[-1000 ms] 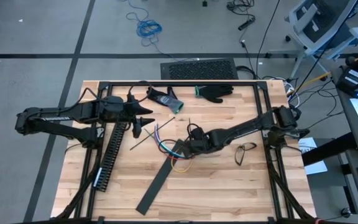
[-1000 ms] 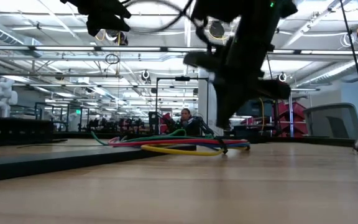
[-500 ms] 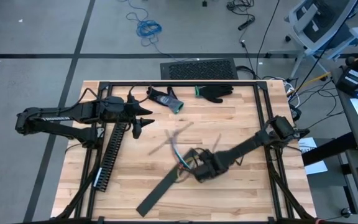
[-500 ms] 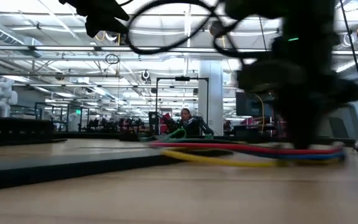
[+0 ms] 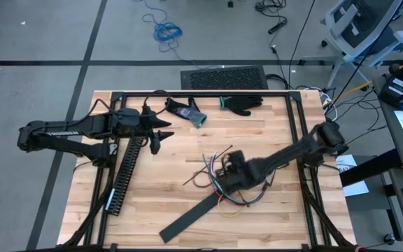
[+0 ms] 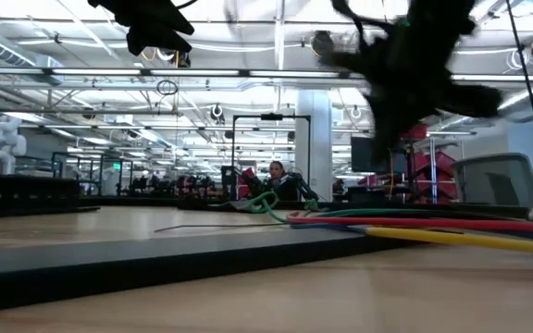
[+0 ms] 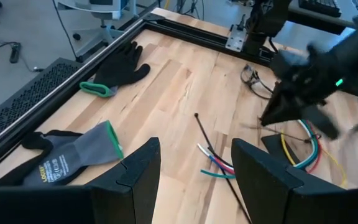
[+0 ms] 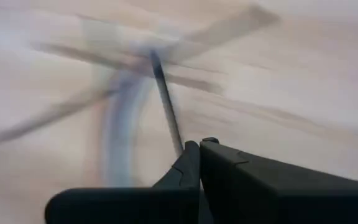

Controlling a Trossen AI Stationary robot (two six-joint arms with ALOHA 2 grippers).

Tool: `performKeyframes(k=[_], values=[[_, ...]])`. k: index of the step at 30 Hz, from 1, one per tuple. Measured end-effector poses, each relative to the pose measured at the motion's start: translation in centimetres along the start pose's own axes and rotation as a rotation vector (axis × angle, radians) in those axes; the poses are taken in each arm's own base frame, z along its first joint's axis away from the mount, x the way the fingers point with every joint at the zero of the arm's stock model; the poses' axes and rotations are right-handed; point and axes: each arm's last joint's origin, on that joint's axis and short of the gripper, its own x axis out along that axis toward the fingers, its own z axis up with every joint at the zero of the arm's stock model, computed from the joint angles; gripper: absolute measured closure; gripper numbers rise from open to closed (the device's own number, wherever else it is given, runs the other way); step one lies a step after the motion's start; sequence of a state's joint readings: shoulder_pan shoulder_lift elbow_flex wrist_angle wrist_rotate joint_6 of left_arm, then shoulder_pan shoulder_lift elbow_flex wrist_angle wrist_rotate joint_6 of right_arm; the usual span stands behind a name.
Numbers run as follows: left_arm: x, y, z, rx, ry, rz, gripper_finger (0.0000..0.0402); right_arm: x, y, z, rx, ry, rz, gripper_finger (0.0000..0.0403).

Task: Ziptie cables
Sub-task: Adjust the cables

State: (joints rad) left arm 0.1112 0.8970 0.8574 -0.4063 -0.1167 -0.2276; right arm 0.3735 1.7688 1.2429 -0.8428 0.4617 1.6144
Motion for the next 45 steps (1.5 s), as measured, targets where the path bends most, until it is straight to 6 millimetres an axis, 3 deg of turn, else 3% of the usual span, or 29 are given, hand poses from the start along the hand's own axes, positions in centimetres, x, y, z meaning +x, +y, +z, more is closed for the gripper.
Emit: performKeyframes(k=[3, 7, 12, 19, 27, 30, 39, 42, 45], values=[[0.0, 0.0, 0.0, 0.000, 0.005, -0.010, 0.0210, -1.6, 1.9, 0.5, -0.173, 0.126, 0.248, 0.0403], [0.0, 0.0, 0.0, 0.002, 0.005, -0.011, 0.0210, -1.5, 3.6, -1.4, -0.352, 0.353, 0.468, 0.0403], [0.0, 0.0, 0.0, 0.002, 0.006, -0.012, 0.0210, 1.7, 4.3, -3.7, -0.511, 0.537, 0.506, 0.0403], [0.0, 0.0, -0.1, 0.001, 0.007, -0.010, 0.0210, 5.8, 6.1, -5.5, -0.543, 0.599, 0.659, 0.0403], [0.0, 0.0, -0.2, 0.003, 0.021, 0.001, 0.0210, 7.8, 6.0, -5.9, -0.589, 0.593, 0.632, 0.0403], [0.0, 0.1, -0.4, 0.005, 0.045, 0.007, 0.0210, 9.0, 6.0, -4.5, -0.501, 0.526, 0.579, 0.0403], [0.0, 0.2, -0.5, 0.008, 0.055, 0.025, 0.0210, 13.1, 5.5, 4.2, -0.088, 0.225, 0.440, 0.0403], [0.0, 0.2, -0.6, 0.008, 0.055, 0.035, 0.0210, 14.3, 5.0, 7.0, -0.034, 0.103, 0.424, 0.0403], [0.0, 0.3, -0.5, 0.012, 0.048, 0.056, 0.0210, 14.7, 5.1, 9.5, -0.038, 0.055, 0.525, 0.0403]])
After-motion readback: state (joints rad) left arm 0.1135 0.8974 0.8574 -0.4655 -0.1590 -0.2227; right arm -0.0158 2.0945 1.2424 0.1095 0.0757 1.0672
